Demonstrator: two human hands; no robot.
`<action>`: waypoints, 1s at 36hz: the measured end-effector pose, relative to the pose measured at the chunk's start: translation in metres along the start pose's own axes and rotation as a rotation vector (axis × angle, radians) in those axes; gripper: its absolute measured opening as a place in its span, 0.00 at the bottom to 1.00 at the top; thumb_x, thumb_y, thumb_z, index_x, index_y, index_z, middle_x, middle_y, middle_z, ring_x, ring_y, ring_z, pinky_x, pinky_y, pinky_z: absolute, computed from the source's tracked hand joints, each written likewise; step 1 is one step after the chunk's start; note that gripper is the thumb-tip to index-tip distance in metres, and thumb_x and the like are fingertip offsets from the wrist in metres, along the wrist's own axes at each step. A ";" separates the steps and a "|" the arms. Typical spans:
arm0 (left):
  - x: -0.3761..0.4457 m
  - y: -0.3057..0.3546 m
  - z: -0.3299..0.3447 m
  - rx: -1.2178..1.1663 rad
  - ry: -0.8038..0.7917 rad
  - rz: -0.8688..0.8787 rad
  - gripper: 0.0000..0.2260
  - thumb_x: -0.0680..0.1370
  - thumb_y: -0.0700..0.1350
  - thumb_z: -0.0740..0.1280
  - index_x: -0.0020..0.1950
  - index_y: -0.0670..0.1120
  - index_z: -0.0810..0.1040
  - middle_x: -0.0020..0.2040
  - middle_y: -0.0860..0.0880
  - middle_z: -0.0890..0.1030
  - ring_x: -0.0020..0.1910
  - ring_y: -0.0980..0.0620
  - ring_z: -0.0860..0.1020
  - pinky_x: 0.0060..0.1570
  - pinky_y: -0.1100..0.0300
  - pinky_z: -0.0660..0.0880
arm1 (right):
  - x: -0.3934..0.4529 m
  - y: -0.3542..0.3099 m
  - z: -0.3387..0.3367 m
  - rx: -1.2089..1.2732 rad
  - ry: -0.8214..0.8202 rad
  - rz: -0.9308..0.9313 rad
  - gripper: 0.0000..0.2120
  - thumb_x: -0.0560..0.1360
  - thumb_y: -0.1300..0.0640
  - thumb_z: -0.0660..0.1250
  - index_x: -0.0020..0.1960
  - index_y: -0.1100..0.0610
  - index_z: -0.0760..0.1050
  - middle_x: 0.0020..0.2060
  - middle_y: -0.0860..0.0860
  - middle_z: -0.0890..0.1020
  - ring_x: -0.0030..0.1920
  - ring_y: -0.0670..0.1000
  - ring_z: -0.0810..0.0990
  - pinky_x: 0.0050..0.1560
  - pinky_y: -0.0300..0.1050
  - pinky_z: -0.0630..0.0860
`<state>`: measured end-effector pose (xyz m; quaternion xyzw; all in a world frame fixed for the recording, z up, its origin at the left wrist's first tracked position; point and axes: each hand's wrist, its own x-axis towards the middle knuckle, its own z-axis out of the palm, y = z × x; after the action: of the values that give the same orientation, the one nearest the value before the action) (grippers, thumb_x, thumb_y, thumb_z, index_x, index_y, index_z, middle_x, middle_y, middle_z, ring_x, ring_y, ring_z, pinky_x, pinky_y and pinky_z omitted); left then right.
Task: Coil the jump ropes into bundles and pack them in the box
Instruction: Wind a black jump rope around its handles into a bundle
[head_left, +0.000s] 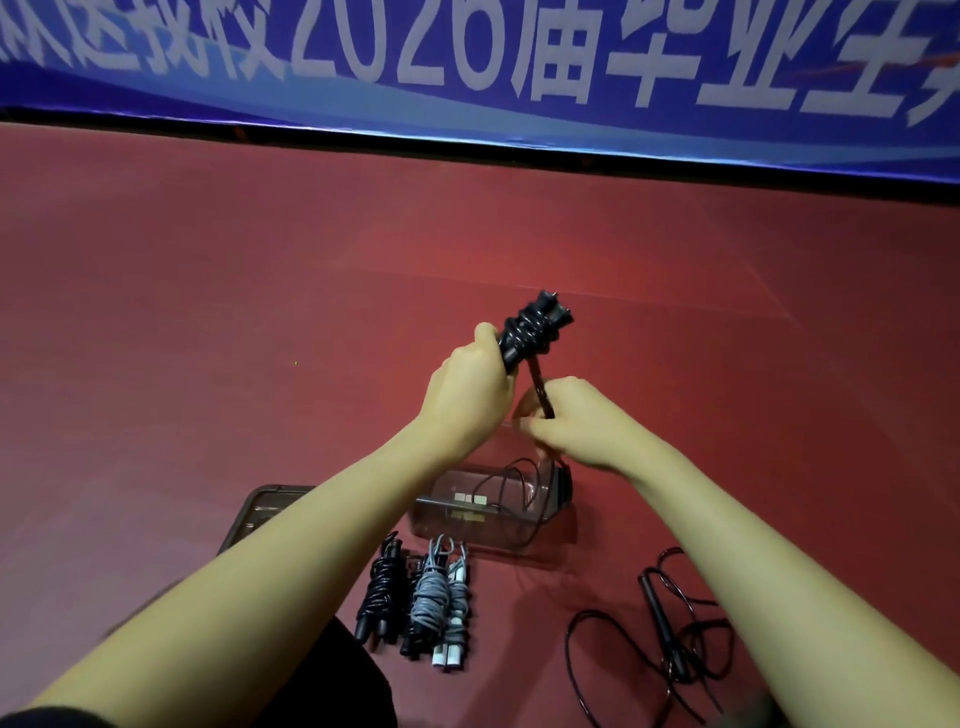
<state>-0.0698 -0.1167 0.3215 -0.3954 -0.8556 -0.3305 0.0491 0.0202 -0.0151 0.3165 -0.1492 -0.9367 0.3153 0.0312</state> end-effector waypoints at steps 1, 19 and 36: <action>0.000 0.000 0.002 0.022 -0.014 -0.020 0.04 0.80 0.40 0.58 0.51 0.42 0.63 0.44 0.39 0.79 0.38 0.38 0.72 0.35 0.53 0.64 | -0.002 -0.003 -0.001 0.022 -0.023 -0.007 0.07 0.73 0.64 0.63 0.36 0.61 0.76 0.24 0.50 0.79 0.25 0.45 0.75 0.35 0.42 0.74; 0.001 -0.025 0.014 0.619 -0.258 0.174 0.08 0.81 0.41 0.55 0.59 0.42 0.68 0.52 0.42 0.78 0.48 0.39 0.78 0.38 0.54 0.65 | -0.010 -0.015 -0.008 -0.836 0.517 -0.453 0.08 0.64 0.60 0.57 0.31 0.55 0.73 0.25 0.49 0.75 0.25 0.54 0.74 0.29 0.39 0.56; 0.002 -0.022 0.017 0.781 -0.144 0.284 0.11 0.78 0.52 0.63 0.47 0.45 0.78 0.46 0.48 0.81 0.45 0.44 0.79 0.29 0.61 0.52 | -0.015 -0.013 -0.014 -0.494 0.322 -0.125 0.16 0.75 0.61 0.58 0.59 0.50 0.77 0.55 0.46 0.79 0.58 0.52 0.75 0.48 0.44 0.68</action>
<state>-0.0834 -0.1152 0.2971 -0.4833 -0.8548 0.0568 0.1806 0.0330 -0.0207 0.3359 -0.1424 -0.9754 0.0476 0.1616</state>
